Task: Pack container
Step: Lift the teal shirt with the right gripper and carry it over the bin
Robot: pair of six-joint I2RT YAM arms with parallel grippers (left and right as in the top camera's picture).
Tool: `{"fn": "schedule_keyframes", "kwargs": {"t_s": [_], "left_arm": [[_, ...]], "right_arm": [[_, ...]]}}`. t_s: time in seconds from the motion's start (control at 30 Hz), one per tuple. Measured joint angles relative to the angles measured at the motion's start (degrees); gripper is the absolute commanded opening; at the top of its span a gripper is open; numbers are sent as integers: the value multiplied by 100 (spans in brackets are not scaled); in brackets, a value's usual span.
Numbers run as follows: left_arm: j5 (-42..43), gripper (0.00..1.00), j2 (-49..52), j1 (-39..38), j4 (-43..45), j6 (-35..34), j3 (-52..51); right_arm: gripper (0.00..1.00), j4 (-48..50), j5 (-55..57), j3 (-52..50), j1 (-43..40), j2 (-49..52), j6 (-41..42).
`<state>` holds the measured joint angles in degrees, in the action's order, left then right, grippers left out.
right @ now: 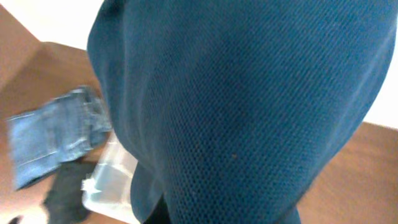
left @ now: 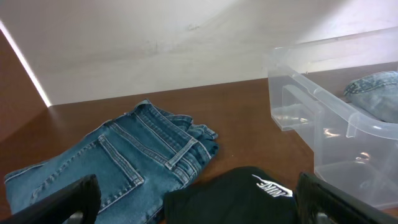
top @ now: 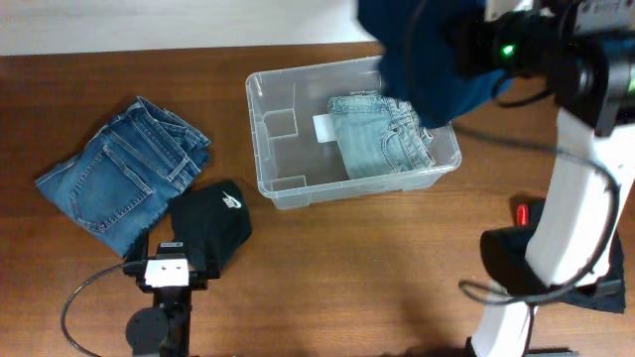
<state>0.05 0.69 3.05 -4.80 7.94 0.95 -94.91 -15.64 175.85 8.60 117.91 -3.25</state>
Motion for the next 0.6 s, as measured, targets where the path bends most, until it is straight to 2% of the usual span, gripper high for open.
{"fn": "schedule_keyframes", "kwargs": {"t_s": [0.23,0.6], "left_arm": [[0,100,0,-2,0,0,0],[0,100,0,-2,0,0,0]], "right_arm": [[4,66,-81,33,962,22,114],[4,293,-555,13,1381,658,387]]}}
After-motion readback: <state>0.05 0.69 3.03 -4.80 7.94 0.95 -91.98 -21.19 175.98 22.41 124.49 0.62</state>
